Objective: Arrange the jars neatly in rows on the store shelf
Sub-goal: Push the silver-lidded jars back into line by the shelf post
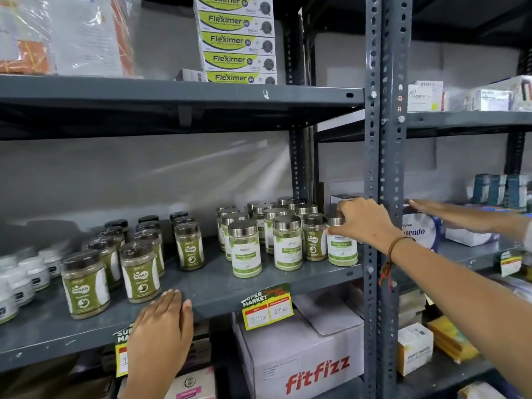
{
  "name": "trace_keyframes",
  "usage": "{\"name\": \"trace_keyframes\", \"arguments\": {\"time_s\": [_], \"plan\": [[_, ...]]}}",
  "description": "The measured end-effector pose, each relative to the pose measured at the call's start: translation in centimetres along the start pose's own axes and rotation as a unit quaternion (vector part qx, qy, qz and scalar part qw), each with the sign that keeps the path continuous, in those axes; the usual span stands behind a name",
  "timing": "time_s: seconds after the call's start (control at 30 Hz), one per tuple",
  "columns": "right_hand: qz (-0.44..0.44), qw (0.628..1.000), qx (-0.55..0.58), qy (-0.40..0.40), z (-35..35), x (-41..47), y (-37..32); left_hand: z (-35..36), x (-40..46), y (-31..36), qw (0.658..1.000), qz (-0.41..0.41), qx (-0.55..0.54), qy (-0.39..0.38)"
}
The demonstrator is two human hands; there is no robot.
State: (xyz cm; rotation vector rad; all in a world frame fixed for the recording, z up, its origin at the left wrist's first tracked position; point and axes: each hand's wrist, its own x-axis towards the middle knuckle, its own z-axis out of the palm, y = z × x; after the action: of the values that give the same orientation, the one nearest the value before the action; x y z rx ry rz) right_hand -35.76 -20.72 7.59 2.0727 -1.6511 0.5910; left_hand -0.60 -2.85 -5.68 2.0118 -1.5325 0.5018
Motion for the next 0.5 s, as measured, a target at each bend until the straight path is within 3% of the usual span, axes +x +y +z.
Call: {"name": "trace_keyframes", "arguments": {"time_s": [0.33, 0.5], "plan": [[-0.027, 0.998, -0.049, -0.019, -0.6, -0.5, -1.1, -0.5, -0.2, 0.0, 1.000, -0.002, 0.005, -0.014], [-0.053, 0.991, -0.120, 0.035, -1.8, 0.0, -2.7, -0.5, -0.2, -0.1, 1.000, -0.002, 0.009, -0.014]]}}
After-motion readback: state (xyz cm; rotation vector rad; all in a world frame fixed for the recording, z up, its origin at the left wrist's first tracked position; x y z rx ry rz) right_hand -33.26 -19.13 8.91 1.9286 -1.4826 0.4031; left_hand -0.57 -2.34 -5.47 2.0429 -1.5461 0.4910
